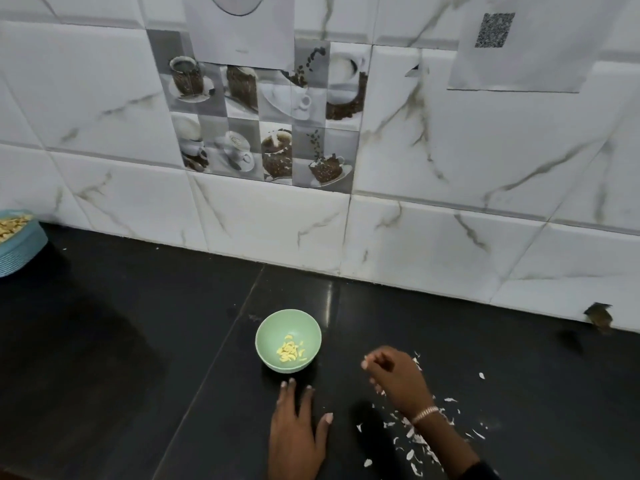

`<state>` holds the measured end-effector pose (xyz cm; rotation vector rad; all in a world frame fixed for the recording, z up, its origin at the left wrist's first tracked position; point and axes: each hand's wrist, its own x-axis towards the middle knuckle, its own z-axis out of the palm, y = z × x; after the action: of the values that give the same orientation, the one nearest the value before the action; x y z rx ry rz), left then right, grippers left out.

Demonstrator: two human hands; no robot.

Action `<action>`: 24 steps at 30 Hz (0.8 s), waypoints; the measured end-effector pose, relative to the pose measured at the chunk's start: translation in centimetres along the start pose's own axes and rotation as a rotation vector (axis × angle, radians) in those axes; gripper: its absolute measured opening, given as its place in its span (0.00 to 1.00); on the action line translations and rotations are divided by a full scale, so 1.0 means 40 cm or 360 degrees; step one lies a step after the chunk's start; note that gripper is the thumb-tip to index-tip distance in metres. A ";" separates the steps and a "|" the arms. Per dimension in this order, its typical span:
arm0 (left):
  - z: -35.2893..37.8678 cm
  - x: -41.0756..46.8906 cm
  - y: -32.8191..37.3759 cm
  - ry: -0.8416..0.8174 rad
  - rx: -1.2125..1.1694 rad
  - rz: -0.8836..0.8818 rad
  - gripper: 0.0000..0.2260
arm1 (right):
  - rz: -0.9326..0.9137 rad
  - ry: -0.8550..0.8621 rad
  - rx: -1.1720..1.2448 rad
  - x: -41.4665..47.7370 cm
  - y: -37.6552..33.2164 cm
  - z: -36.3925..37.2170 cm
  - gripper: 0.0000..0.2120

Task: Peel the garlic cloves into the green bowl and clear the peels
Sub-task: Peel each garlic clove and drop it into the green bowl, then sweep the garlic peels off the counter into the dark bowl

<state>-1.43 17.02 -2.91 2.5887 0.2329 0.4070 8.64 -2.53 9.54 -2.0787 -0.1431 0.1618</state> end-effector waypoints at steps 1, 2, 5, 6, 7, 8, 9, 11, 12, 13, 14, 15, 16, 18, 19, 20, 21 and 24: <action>0.004 -0.001 -0.002 -0.0075 0.0096 -0.0061 0.32 | 0.0015 0.0090 -0.0072 -0.037 0.036 -0.034 0.06; 0.009 -0.005 0.008 -0.0157 0.0170 -0.0102 0.35 | 0.0055 0.0205 -0.0130 -0.080 0.078 -0.074 0.07; 0.032 -0.006 0.054 -0.0288 0.0243 -0.0178 0.44 | 0.0256 0.0533 -0.0146 -0.208 0.193 -0.165 0.09; 0.041 -0.001 0.076 -0.0290 0.0252 -0.0175 0.46 | 0.0307 0.0633 -0.0129 -0.247 0.226 -0.185 0.09; 0.057 0.004 0.103 -0.0297 0.0258 -0.0149 0.47 | 0.0327 0.0711 -0.0138 -0.291 0.259 -0.203 0.09; 0.071 0.004 0.122 -0.0310 0.0256 -0.0134 0.48 | 0.0319 0.0739 -0.0178 -0.324 0.287 -0.206 0.11; 0.082 0.005 0.144 -0.0345 0.0248 -0.0106 0.48 | 0.0281 0.0738 -0.0238 -0.351 0.315 -0.202 0.14; 0.117 -0.011 0.212 -0.0461 0.0235 0.0046 0.48 | 0.0177 0.0712 -0.0386 -0.411 0.375 -0.203 0.11; 0.125 -0.007 0.233 -0.0469 0.0216 0.0118 0.48 | 0.0079 0.0674 -0.0490 -0.417 0.389 -0.189 0.06; 0.135 -0.011 0.262 -0.0477 0.0188 0.0193 0.47 | 0.0046 0.0621 -0.0564 -0.435 0.407 -0.181 0.08; 0.142 -0.006 0.290 -0.0487 0.0145 0.0255 0.45 | 0.0023 0.0576 -0.0634 -0.439 0.417 -0.173 0.16; 0.146 -0.006 0.314 -0.0507 0.0106 0.0298 0.44 | 0.0007 0.0534 -0.0702 -0.447 0.427 -0.161 0.23; 0.150 -0.002 0.329 -0.0531 0.0058 0.0320 0.43 | 0.0011 0.0501 -0.0770 -0.450 0.423 -0.152 0.25; 0.156 0.000 0.341 -0.0583 -0.0076 0.0287 0.41 | -0.0031 0.0415 -0.0875 -0.465 0.408 -0.140 0.26; 0.155 0.003 0.342 -0.0603 -0.0169 0.0254 0.39 | -0.0060 0.0371 -0.0914 -0.470 0.408 -0.133 0.26; 0.155 0.008 0.341 -0.0629 -0.0281 0.0228 0.38 | -0.0090 0.0326 -0.0955 -0.473 0.403 -0.129 0.27; 0.152 0.011 0.334 -0.0666 -0.0404 0.0207 0.36 | -0.0134 0.0273 -0.0990 -0.476 0.396 -0.123 0.28; 0.127 0.024 0.316 -0.0758 -0.0846 0.0070 0.31 | -0.0358 0.0079 -0.1115 -0.478 0.370 -0.086 0.30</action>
<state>2.24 4.09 -0.48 2.0861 -0.0923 -0.1306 -9.05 -15.96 -0.63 -2.7359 -0.4530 -0.0955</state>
